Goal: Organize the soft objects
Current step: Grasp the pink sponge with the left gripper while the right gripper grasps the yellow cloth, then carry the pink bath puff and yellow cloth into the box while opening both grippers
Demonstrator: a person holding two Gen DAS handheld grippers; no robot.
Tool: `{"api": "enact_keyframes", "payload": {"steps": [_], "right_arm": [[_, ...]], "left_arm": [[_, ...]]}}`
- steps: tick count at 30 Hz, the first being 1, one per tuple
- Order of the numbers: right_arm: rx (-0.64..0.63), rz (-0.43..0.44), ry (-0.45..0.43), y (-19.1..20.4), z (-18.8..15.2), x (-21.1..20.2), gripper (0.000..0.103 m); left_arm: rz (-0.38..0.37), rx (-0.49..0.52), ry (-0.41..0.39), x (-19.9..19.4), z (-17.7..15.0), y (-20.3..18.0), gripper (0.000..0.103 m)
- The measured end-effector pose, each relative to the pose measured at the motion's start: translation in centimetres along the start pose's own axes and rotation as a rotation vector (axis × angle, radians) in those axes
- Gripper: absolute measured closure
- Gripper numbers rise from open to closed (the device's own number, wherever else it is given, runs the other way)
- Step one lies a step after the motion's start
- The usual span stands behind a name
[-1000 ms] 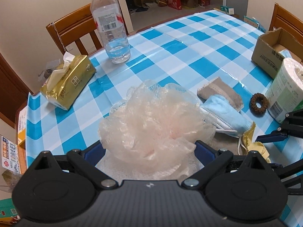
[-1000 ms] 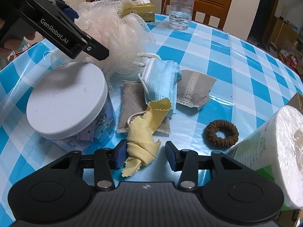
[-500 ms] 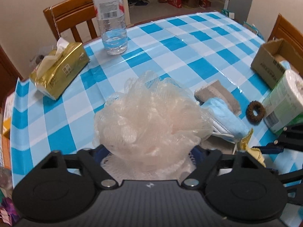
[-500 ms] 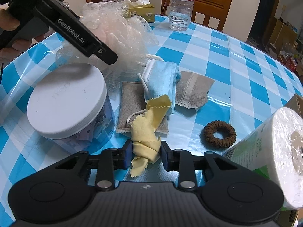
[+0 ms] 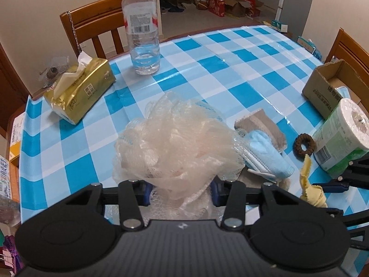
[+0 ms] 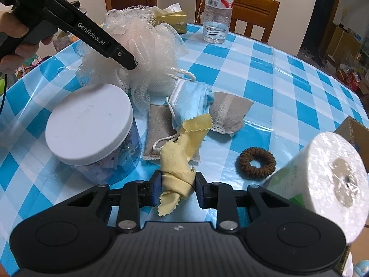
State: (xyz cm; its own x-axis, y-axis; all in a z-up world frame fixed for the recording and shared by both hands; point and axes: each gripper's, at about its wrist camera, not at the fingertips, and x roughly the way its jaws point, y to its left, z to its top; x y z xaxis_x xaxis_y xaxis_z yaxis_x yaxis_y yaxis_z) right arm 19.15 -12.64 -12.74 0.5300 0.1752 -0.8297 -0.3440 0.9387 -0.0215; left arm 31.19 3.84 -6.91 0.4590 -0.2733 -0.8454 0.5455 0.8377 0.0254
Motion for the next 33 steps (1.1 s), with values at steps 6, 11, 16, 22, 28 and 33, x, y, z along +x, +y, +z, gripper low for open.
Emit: {"api": "enact_keyframes", "payload": {"steps": [6,11,16,22,28,33], "right_arm": [[0.011,0.002,-0.004,-0.4,-0.1,-1.3,0.069],[0.014,0.002,0.0,-0.6,-0.5,-2.4,0.069],[0.012,0.005,0.004,-0.5,-1.1,-3.7,0.069],[0.022,0.007,-0.013,-0.3,-2.3,-6.8,0.069],[0.003,0.032,-0.014,-0.1,-3.7,-9.4,0.069],[-0.006,0.032,-0.015,-0.4,-4.8,-11.5,0.069]], "left_arm": [[0.012,-0.003,-0.011,-1.3,0.1,-0.1,0.061],[0.018,0.001,-0.02,-2.6,0.2,-0.5,0.062],[0.007,-0.001,-0.027,-4.4,0.4,-1.1,0.064],[0.024,0.012,-0.07,-7.1,0.4,-2.5,0.065],[0.025,0.021,-0.08,-9.3,-0.1,-4.0,0.065],[0.01,0.026,-0.084,-11.2,-0.5,-5.6,0.065]]}}
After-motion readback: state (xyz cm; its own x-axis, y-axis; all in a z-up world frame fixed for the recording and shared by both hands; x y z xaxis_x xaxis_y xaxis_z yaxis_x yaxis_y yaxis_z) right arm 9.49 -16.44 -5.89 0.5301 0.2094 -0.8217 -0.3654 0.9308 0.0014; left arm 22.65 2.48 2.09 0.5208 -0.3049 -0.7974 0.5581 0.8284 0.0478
